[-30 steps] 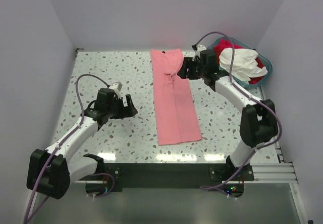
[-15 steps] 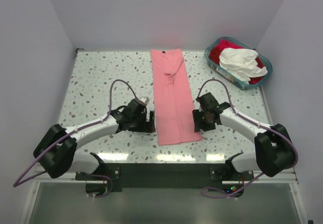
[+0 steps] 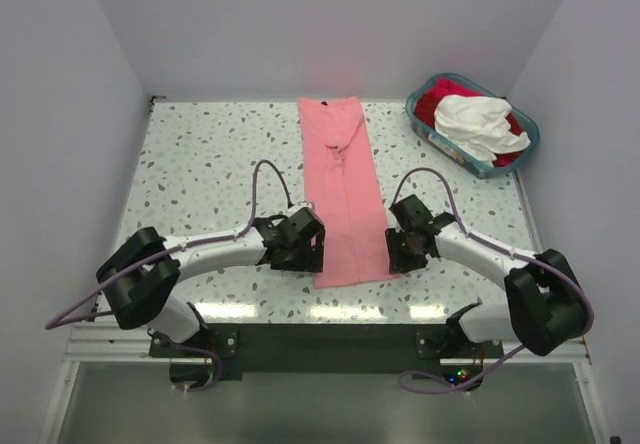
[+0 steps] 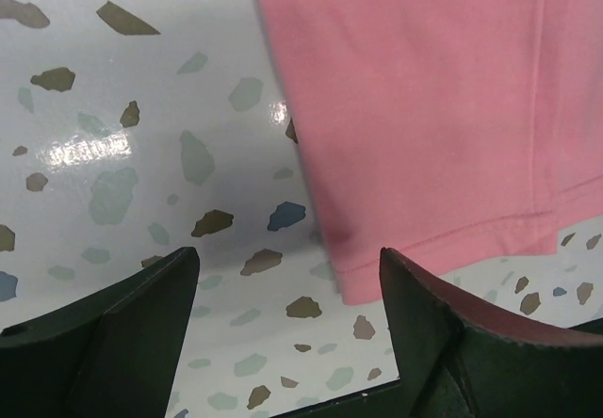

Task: Fold and stack the t-shirts
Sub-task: Fold the tshirt

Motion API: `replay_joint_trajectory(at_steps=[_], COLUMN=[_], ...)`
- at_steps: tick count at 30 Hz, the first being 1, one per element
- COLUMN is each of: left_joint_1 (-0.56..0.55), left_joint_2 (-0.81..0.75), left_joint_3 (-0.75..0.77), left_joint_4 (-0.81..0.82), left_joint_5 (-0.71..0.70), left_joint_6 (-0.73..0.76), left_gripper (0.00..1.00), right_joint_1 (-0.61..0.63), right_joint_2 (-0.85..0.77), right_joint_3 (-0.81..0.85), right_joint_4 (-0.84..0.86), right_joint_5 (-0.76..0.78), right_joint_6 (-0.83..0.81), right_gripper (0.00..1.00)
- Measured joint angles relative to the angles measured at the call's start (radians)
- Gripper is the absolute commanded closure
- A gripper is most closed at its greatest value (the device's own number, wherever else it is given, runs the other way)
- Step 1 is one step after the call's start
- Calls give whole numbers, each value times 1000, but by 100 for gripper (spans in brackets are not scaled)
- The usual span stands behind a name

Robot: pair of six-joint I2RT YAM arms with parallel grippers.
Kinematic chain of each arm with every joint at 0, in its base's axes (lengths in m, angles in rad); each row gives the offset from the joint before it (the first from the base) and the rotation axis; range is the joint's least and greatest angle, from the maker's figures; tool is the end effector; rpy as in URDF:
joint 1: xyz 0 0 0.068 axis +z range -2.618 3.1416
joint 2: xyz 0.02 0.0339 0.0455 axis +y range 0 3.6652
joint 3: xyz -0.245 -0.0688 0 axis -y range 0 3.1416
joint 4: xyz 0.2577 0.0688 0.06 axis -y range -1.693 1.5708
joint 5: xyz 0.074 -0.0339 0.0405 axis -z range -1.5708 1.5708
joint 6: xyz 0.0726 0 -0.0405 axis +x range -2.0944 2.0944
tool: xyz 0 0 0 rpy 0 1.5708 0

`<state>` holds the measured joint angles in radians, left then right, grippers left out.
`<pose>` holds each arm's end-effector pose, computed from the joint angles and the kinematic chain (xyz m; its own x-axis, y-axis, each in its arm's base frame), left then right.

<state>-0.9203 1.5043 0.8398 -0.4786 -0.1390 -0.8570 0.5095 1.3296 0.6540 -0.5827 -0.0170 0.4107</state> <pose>0.1922 -0.2359 0.1135 -0.9302 -0.0138 -0.3668 0.0767 0.9699 -0.2310 0.2134 0.1207 0.0976 -0.9582 -0.0781 -0.2754 -0.1196 0.9832 0.1376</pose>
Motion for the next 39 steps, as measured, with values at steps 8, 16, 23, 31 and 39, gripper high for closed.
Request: replay_joint_trajectory(at_steps=[8,16,23,31,39], left_joint_1=[-62,-120,-148,-149,-149], left_joint_2=[84,143,182,180,177], left_joint_3=[61,122,153,157,157], left_joint_4=[-47,-109,-162,-195,-192], left_joint_5=[-31,-59,-79,-110,-127], left_joint_6=[-61,-131,-175,-214,-233], left_gripper=[23,37,51,49,54], right_joint_1=[1,2,5,14,19], right_joint_2=[17,18,21,21,23], right_joint_3=[0,-3,-4,-4,-4], right_joint_4=[10,23,29,31,34], right_joint_5=[-42,-89,-105,-109,-114], right_joint_6=[-10,-19,-30,-37,-39], right_gripper=[100,100,100,100,100])
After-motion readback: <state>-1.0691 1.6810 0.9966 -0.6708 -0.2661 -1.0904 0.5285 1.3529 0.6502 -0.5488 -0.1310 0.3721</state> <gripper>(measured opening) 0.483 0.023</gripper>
